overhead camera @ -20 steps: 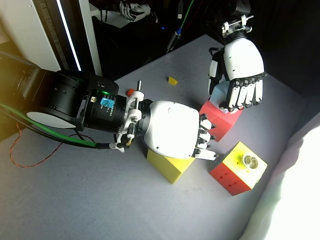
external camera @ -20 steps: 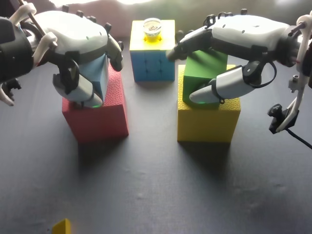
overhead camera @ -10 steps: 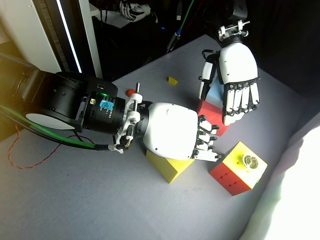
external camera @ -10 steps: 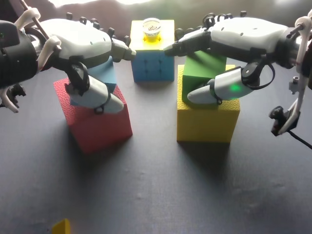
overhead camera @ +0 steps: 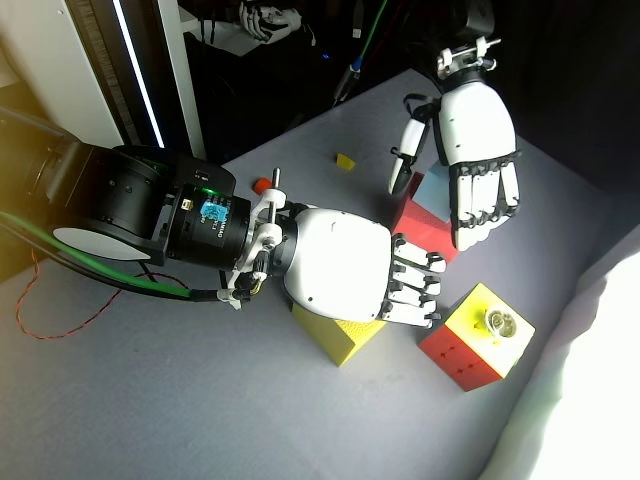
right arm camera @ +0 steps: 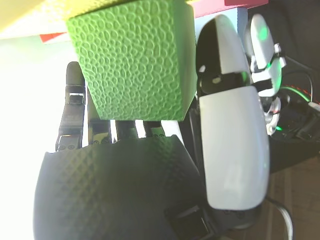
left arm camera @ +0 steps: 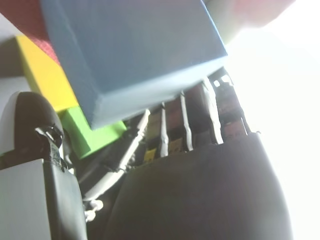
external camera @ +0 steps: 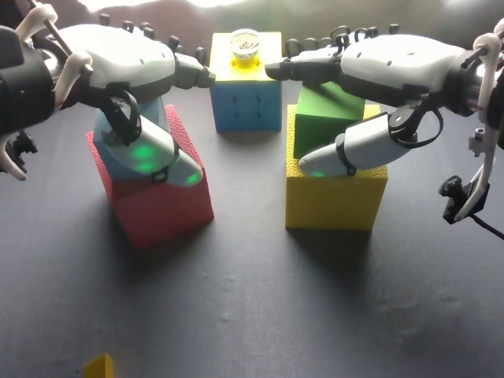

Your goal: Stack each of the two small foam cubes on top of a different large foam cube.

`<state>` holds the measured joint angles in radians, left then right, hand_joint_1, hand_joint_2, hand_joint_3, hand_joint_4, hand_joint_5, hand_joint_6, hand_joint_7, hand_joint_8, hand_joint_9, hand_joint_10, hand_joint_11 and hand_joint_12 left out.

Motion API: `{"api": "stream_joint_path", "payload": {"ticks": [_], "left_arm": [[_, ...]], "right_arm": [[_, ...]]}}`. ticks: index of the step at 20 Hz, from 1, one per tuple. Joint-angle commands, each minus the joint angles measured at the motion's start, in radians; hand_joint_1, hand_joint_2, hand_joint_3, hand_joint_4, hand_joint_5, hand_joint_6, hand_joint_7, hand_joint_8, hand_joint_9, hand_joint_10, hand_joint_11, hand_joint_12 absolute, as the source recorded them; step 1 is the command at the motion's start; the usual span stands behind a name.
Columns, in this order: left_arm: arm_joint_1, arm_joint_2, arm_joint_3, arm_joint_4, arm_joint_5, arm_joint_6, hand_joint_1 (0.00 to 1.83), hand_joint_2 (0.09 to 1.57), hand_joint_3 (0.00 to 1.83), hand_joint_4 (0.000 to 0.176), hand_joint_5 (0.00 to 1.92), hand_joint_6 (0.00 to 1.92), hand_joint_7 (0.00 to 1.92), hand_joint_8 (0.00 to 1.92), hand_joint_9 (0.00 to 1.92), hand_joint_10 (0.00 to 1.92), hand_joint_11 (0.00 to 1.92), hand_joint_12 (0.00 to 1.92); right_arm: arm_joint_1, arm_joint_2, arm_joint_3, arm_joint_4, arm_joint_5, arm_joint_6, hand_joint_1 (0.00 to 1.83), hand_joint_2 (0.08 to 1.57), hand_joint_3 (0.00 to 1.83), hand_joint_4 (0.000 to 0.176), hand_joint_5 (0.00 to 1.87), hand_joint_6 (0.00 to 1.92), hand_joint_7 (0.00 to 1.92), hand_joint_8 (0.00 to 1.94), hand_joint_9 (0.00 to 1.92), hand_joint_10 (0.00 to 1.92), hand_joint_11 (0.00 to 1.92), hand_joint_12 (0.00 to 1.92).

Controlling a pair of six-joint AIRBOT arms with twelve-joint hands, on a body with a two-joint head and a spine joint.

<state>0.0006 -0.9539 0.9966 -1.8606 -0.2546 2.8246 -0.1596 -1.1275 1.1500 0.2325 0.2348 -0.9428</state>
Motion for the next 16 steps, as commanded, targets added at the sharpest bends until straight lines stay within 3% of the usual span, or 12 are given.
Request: {"api": "stream_joint_path", "payload": {"ticks": [1, 2, 5, 8, 10, 13, 16], "left_arm": [[-0.015, 0.023, -0.005, 0.016, 0.021, -0.003, 0.61, 0.96, 0.00, 0.000, 0.17, 0.00, 0.29, 0.00, 0.30, 0.03, 0.00, 0.86], [-0.015, 0.026, -0.006, 0.016, 0.026, -0.004, 0.57, 0.95, 0.00, 0.000, 0.12, 0.00, 0.24, 0.00, 0.26, 0.01, 0.00, 0.79], [-0.018, 0.040, -0.012, 0.036, 0.033, -0.018, 0.54, 0.94, 0.00, 0.000, 0.04, 0.00, 0.15, 0.00, 0.15, 0.00, 0.00, 0.52], [-0.019, 0.051, -0.015, 0.166, 0.041, -0.152, 0.52, 0.93, 0.00, 0.000, 0.03, 0.00, 0.12, 0.00, 0.15, 0.00, 0.00, 0.57], [-0.008, 0.057, -0.021, 0.297, 0.045, -0.297, 0.52, 0.93, 0.00, 0.000, 0.03, 0.00, 0.13, 0.00, 0.16, 0.01, 0.00, 0.63], [0.015, 0.063, -0.037, 0.486, 0.046, -0.517, 0.52, 0.92, 0.00, 0.000, 0.03, 0.00, 0.11, 0.00, 0.12, 0.00, 0.00, 0.52], [0.031, 0.069, -0.057, 0.632, 0.046, -0.676, 0.49, 0.90, 0.00, 0.000, 0.01, 0.00, 0.08, 0.00, 0.07, 0.00, 0.00, 0.42]], "right_arm": [[-0.005, 0.009, -0.005, -0.003, 0.037, 0.000, 0.70, 1.00, 0.00, 0.000, 0.14, 0.00, 0.18, 0.00, 0.18, 0.00, 0.00, 0.51], [-0.005, 0.012, -0.010, -0.003, 0.045, 0.002, 0.64, 1.01, 0.00, 0.000, 0.07, 0.00, 0.10, 0.00, 0.09, 0.00, 0.00, 0.34], [0.002, 0.021, -0.026, -0.003, 0.056, 0.003, 0.56, 0.90, 0.00, 0.000, 0.01, 0.00, 0.03, 0.00, 0.03, 0.00, 0.00, 0.22], [0.007, 0.026, -0.043, -0.003, 0.056, 0.002, 0.65, 0.86, 0.00, 0.000, 0.03, 0.00, 0.05, 0.00, 0.04, 0.00, 0.00, 0.22], [0.012, 0.029, -0.049, -0.003, 0.056, 0.001, 0.64, 0.87, 0.00, 0.000, 0.00, 0.00, 0.02, 0.00, 0.02, 0.00, 0.00, 0.16], [0.032, 0.038, -0.057, -0.003, 0.058, 0.001, 0.60, 0.80, 0.00, 0.000, 0.00, 0.00, 0.00, 0.00, 0.00, 0.00, 0.00, 0.20], [0.058, 0.050, -0.067, -0.004, 0.058, 0.002, 0.60, 0.75, 0.00, 0.000, 0.00, 0.00, 0.00, 0.00, 0.00, 0.00, 0.00, 0.07]]}}
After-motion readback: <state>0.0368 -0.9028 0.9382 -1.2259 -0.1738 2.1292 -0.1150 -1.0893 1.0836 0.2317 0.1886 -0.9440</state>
